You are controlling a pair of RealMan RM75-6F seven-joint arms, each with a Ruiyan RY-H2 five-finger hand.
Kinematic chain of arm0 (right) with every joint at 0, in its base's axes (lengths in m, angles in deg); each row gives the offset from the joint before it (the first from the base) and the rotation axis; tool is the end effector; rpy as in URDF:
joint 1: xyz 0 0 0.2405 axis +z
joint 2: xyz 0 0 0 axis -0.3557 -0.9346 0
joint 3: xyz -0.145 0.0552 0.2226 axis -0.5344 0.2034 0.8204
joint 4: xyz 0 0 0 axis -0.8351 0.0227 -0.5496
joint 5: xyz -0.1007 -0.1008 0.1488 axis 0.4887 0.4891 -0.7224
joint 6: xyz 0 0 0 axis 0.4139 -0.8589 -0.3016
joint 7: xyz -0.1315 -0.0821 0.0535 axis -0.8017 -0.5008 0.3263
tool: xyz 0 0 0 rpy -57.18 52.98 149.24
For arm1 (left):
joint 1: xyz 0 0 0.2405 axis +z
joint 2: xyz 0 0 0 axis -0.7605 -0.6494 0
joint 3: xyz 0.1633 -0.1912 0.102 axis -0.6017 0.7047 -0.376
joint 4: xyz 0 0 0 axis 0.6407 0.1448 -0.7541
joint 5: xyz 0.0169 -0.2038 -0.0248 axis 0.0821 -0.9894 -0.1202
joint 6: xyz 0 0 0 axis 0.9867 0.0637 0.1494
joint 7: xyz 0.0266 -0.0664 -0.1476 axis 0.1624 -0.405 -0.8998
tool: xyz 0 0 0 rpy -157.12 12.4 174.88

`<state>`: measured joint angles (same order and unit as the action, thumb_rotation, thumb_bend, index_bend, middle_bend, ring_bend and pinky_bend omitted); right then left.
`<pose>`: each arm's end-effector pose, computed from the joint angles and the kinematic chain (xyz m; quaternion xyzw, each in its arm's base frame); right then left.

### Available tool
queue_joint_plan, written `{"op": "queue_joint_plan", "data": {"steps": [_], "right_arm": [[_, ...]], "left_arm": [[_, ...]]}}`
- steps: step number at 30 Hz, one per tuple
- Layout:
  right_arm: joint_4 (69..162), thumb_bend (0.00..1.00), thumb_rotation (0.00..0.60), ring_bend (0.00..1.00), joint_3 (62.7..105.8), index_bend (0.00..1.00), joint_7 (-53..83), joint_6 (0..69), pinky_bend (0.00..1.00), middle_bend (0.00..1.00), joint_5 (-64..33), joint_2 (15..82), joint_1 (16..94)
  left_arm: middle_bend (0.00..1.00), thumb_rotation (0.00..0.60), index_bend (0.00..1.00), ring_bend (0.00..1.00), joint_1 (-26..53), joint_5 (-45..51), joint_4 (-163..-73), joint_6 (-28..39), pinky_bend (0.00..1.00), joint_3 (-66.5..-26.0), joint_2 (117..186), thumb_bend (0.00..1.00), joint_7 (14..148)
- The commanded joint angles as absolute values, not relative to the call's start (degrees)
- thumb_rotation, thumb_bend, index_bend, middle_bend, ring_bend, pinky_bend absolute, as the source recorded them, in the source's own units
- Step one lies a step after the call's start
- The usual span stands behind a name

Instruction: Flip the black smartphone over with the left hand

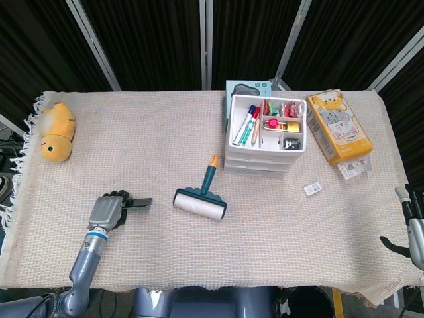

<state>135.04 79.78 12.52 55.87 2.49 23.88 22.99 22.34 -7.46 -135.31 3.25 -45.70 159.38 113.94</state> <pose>-0.3392 -0.1958 0.2123 0.5628 -0.3778 0.3538 0.6444 -0.2475 0.2996 -0.0317 -0.6669 -0.4934 -0.2552 0.4967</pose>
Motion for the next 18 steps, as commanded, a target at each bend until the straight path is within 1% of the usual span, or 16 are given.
{"op": "queue_joint_plan", "data": {"steps": [1, 4, 6, 10, 15, 18], "right_arm": [[134.95, 0.0, 0.6, 0.0, 79.77, 0.0, 12.29, 55.7, 0.0, 0.0, 2.35, 24.0, 23.07], [134.78, 0.0, 0.6, 0.0, 79.75, 0.0, 11.96, 55.38, 0.0, 0.0, 2.09, 24.18, 23.18], [134.69, 0.0, 0.6, 0.0, 79.74, 0.0, 11.79, 55.21, 0.0, 0.0, 1.94, 24.3, 23.23], [134.4, 0.0, 0.6, 0.0, 79.65, 0.0, 11.22, 54.79, 0.0, 0.0, 1.71, 24.65, 23.39], [133.94, 0.0, 0.6, 0.0, 79.68, 0.0, 10.36, 54.03, 0.0, 0.0, 0.91, 25.15, 23.66], [133.68, 0.0, 0.6, 0.0, 79.74, 0.0, 9.78, 53.62, 0.0, 0.0, 0.44, 25.49, 23.83]], "left_arm": [[0.24, 0.6, 0.32, 0.21, 19.52, -18.6, -140.78, -1.31, 0.27, -41.86, 155.37, 0.71, 115.44], [0.23, 0.6, 0.32, 0.19, 17.59, -23.35, -142.52, -2.44, 0.25, -40.23, 153.48, 0.71, 116.02], [0.23, 0.6, 0.32, 0.17, 16.85, -23.87, -142.35, -1.9, 0.23, -39.69, 153.21, 0.71, 116.11], [0.24, 0.6, 0.32, 0.17, 15.11, -24.91, -139.8, -1.38, 0.23, -38.33, 153.79, 0.72, 115.31], [0.24, 0.6, 0.32, 0.17, 11.89, -28.82, -137.1, -2.81, 0.23, -35.22, 153.45, 0.71, 114.79], [0.23, 0.6, 0.31, 0.16, 9.75, -30.98, -135.45, -2.6, 0.22, -34.69, 153.32, 0.7, 116.14]]}}
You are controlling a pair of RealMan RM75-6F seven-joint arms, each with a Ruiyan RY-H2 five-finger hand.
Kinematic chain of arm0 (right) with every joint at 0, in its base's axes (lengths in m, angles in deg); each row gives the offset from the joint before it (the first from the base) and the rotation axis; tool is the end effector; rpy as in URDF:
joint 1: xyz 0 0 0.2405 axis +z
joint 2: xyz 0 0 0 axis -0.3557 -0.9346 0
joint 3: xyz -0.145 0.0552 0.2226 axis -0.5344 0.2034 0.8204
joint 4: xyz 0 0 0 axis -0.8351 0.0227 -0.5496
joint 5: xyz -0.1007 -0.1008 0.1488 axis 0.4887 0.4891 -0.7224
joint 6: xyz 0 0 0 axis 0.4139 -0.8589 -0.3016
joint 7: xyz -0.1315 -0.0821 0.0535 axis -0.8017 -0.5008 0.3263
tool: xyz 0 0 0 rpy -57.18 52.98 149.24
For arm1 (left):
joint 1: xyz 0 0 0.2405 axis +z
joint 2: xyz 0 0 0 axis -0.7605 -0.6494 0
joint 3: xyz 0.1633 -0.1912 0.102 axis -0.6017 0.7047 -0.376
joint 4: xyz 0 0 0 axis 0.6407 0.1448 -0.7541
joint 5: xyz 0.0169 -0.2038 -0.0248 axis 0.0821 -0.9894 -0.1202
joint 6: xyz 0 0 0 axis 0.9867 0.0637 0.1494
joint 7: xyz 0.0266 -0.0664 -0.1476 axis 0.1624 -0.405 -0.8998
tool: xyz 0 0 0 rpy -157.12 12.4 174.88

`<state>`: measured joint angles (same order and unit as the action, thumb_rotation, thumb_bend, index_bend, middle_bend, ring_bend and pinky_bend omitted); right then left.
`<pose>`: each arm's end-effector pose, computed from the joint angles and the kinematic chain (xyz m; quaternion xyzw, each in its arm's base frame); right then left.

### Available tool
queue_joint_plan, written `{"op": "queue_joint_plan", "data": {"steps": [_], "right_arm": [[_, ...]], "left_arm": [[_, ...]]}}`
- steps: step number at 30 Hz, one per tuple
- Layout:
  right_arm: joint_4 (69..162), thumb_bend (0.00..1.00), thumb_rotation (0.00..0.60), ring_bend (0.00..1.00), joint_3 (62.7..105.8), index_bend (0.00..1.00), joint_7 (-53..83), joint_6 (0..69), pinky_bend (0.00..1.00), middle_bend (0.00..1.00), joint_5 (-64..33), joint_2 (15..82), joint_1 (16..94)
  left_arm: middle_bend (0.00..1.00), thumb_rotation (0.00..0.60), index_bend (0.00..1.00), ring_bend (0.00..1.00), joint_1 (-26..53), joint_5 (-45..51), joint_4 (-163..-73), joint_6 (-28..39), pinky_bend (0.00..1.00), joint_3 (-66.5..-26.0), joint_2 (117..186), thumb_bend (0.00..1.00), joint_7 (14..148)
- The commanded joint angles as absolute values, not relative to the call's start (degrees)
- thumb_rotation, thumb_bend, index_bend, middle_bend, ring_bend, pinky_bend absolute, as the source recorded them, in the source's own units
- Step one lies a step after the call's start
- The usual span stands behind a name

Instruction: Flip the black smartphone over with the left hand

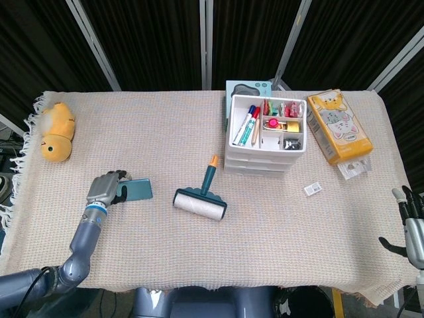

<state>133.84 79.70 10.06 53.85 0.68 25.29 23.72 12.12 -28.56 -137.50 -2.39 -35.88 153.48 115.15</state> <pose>-0.3471 -0.1994 0.2031 0.5683 -0.3819 0.3293 0.6502 -0.2197 0.3689 0.0063 -0.6052 -0.5629 -0.2674 0.4953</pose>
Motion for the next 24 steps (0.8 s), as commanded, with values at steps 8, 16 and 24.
{"op": "queue_joint_plan", "data": {"steps": [8, 16, 24], "right_arm": [[133.49, 0.0, 0.6, 0.0, 79.98, 0.0, 9.01, 53.01, 0.0, 0.0, -0.49, 25.86, 24.15], [133.99, 0.0, 0.6, 0.0, 79.97, 0.0, 8.99, 53.45, 0.0, 0.0, -0.24, 25.65, 24.01], [134.71, 0.0, 0.6, 0.0, 79.62, 0.0, 10.18, 54.96, 0.0, 0.0, 1.28, 24.96, 23.34]], "left_arm": [[0.17, 0.6, 0.25, 0.08, 6.49, -31.25, -129.3, -3.13, 0.15, -34.62, 154.88, 0.63, 115.47], [0.0, 0.6, 0.0, 0.0, 10.83, -10.47, -129.58, 1.28, 0.0, -37.58, 152.3, 0.12, 104.5], [0.0, 0.6, 0.0, 0.0, 17.97, 6.87, -132.31, 12.14, 0.0, -42.9, 145.73, 0.1, 96.36]]}}
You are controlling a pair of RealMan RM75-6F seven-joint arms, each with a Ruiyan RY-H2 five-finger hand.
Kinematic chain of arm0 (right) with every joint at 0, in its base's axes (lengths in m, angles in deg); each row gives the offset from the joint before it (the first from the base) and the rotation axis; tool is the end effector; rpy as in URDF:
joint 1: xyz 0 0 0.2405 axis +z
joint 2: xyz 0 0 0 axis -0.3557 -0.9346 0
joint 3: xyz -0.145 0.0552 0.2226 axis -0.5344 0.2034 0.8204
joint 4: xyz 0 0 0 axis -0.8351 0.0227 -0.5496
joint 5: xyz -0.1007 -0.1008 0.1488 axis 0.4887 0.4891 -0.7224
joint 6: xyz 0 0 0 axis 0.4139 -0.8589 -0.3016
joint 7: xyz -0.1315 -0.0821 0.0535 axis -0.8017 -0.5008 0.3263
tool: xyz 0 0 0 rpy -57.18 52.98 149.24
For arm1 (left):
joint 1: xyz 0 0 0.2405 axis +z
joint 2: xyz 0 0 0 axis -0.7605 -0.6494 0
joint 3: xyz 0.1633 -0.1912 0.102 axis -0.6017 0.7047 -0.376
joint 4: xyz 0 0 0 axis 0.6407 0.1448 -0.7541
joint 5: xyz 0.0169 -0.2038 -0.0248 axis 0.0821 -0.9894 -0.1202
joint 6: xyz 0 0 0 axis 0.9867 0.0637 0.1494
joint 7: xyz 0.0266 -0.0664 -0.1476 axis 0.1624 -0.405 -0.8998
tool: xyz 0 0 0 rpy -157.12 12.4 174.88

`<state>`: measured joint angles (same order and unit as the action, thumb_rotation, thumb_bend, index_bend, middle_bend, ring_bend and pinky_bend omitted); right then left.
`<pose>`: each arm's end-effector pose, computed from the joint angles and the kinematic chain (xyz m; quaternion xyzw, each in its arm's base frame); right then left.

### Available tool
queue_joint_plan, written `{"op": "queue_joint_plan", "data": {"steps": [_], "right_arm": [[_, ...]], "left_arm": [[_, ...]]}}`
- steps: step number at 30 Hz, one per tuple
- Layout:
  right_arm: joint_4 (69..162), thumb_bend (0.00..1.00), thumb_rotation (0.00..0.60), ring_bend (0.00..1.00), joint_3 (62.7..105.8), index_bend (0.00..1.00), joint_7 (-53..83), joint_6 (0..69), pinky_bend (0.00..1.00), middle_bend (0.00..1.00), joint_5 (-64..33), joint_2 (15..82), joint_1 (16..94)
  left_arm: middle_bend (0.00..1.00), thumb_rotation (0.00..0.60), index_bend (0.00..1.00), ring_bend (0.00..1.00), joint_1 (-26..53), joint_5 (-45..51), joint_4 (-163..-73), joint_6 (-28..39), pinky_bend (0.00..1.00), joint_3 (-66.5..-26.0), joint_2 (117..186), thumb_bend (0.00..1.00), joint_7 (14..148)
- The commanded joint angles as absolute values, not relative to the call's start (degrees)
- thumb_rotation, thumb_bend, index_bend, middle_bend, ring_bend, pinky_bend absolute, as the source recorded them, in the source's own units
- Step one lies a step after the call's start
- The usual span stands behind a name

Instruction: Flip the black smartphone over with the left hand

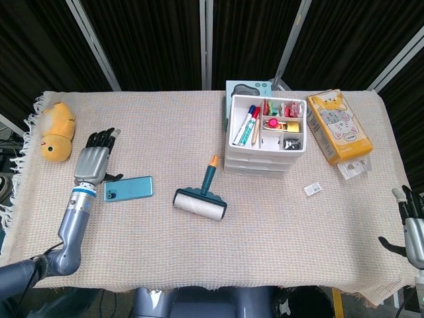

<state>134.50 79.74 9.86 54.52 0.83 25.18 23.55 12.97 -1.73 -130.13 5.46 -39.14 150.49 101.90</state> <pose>-0.3443 -0.1985 0.2040 0.5659 -0.3803 0.3338 0.6509 -0.2124 0.3932 0.0642 -0.6313 -0.3943 -0.3790 0.5498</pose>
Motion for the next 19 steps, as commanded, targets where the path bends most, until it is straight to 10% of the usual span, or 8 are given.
{"op": "queue_joint_plan", "data": {"steps": [1, 19], "right_arm": [[134.82, 0.0, 0.6, 0.0, 79.54, 0.0, 10.37, 55.26, 0.0, 0.0, 1.62, 24.84, 23.22], [136.4, 0.0, 0.6, 0.0, 79.51, 0.0, 12.7, 57.43, 0.0, 0.0, 4.16, 23.48, 22.67]], "left_arm": [[0.0, 0.6, 0.0, 0.0, 19.12, 8.34, -133.2, 13.58, 0.0, -43.62, 144.48, 0.1, 95.68], [0.0, 0.6, 0.0, 0.0, 34.64, 22.04, -142.99, 28.89, 0.0, -55.47, 133.03, 0.1, 90.84]]}}
